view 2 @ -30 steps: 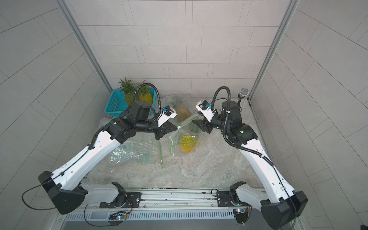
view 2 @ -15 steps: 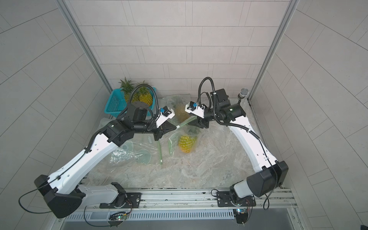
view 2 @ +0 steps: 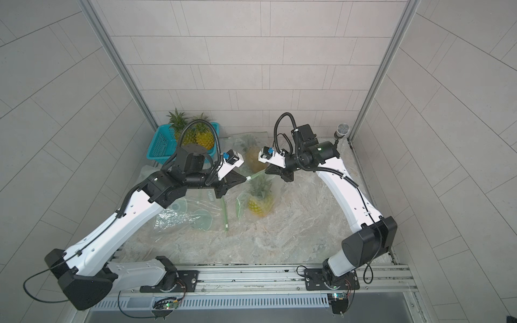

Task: Open the zip-top bag and take out the pineapple
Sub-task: Adjust the zipper food storage bag at the center of the board.

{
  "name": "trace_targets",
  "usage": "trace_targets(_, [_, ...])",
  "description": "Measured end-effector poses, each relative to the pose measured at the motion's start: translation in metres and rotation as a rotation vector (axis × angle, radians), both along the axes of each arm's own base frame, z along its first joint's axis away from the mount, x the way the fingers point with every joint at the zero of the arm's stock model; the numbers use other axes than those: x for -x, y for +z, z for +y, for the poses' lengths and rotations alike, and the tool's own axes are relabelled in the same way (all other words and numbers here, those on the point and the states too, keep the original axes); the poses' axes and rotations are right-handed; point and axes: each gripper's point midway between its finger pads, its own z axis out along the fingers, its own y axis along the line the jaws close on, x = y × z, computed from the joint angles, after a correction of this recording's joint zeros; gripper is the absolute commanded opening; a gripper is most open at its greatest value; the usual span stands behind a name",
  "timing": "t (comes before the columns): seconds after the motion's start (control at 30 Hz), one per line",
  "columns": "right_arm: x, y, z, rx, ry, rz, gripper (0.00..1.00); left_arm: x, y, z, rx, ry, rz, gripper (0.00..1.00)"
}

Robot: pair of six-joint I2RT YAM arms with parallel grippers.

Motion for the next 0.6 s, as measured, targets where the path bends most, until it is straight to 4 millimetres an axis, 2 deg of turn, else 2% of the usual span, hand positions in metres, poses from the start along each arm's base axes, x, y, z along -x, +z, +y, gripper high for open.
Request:
trace_targets(0.33, [0.027, 0.008, -0.003, 0.040, -0.071, -0.063, 0.00, 0.002, -0.008, 0.012, 0.023, 0.052, -0.027, 0.00])
trace_targets(0.47, [0.025, 0.008, -0.001, 0.041, -0.093, -0.057, 0.00, 0.001, -0.010, 0.014, 0.045, 0.063, -0.025, 0.11])
trace_targets(0.6, [0.024, 0.009, -0.001, 0.038, -0.105, -0.049, 0.00, 0.000, -0.009, 0.015, 0.072, 0.065, -0.023, 0.16])
